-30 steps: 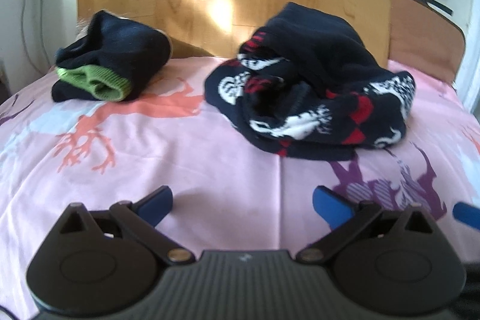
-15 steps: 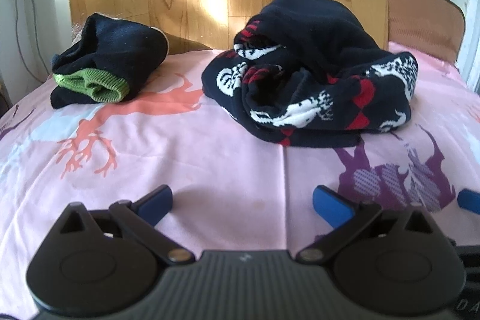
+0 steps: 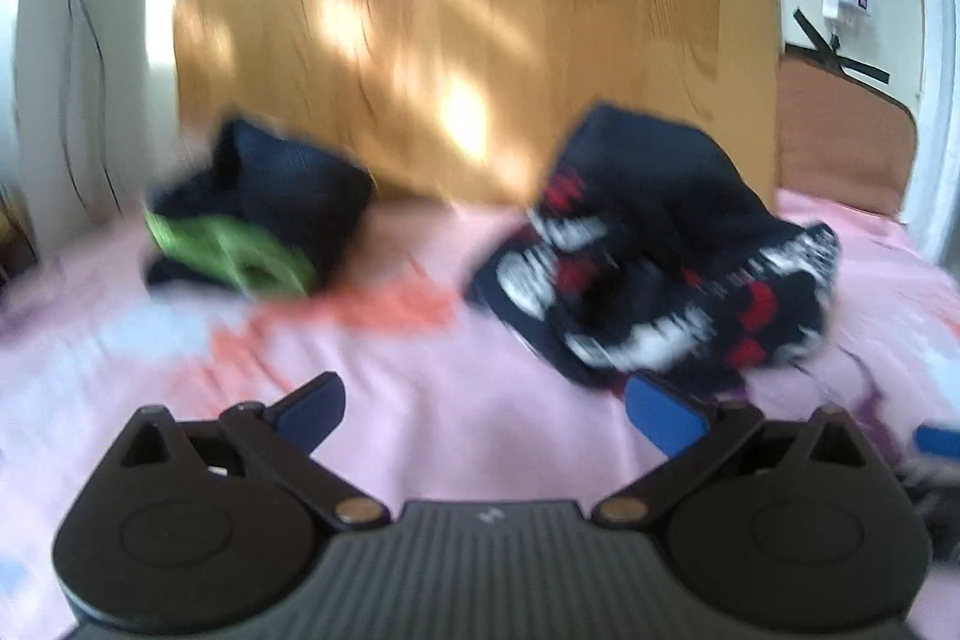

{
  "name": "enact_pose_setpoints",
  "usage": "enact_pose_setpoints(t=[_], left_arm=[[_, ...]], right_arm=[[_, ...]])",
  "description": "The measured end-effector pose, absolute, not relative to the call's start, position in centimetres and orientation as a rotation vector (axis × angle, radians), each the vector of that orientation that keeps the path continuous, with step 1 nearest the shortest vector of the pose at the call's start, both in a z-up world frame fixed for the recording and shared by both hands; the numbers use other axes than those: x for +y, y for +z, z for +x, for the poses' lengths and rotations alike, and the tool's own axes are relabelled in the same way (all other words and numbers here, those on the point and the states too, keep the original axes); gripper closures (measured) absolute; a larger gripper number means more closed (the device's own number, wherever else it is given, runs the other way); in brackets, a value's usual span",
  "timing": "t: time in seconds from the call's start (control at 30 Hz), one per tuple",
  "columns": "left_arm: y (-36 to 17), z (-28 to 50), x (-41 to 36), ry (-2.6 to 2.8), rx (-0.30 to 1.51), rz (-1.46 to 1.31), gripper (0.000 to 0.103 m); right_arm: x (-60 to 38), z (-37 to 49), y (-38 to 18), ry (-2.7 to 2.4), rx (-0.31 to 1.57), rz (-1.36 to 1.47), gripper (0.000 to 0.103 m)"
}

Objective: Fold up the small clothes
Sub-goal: 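Grasp the navy sweater with the right gripper and lift it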

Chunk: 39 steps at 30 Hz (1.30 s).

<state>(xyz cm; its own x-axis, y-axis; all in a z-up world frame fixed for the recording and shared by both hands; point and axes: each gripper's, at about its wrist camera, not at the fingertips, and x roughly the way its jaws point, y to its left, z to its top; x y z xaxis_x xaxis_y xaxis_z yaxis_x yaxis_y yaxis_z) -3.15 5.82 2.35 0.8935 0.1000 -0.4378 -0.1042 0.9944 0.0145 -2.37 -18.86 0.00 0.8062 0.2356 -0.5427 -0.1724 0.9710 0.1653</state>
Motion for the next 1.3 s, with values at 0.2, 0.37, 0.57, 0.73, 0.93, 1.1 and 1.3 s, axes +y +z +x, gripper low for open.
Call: enact_pose_setpoints(t=[0.2, 0.37, 0.57, 0.73, 0.93, 1.1, 1.3], left_arm=[[2.2, -2.2, 8.2, 0.086, 0.448, -0.117, 0.001], [2.1, -3.0, 9.4, 0.085, 0.413, -0.171, 0.001], [2.2, -2.7, 9.9, 0.082, 0.415, -0.198, 0.001], [2.1, -2.8, 9.7, 0.061, 0.409, -0.185, 0.001], [2.1, -2.9, 9.7, 0.055, 0.403, -0.19, 0.001], [2.1, -2.8, 9.6, 0.053, 0.403, -0.181, 0.0], [2.1, -2.7, 10.0, 0.06, 0.4, -0.207, 0.0]], right_arm=[[-17.8, -0.1, 4.9, 0.271, 0.43, 0.03, 0.052], [-11.5, 6.1, 6.7, 0.36, 0.391, -0.17, 0.05], [-9.5, 12.8, 6.5, 0.287, 0.433, -0.227, 0.091], [-20.1, 13.9, 11.3, -0.099, 0.312, -0.094, 0.091], [-30.7, 12.3, 11.3, -0.379, 0.383, 0.016, 0.054], [-29.8, 7.0, 11.2, -0.08, 0.376, 0.147, 0.05], [-17.4, 6.2, 9.6, 0.429, 0.472, -0.144, 0.021]])
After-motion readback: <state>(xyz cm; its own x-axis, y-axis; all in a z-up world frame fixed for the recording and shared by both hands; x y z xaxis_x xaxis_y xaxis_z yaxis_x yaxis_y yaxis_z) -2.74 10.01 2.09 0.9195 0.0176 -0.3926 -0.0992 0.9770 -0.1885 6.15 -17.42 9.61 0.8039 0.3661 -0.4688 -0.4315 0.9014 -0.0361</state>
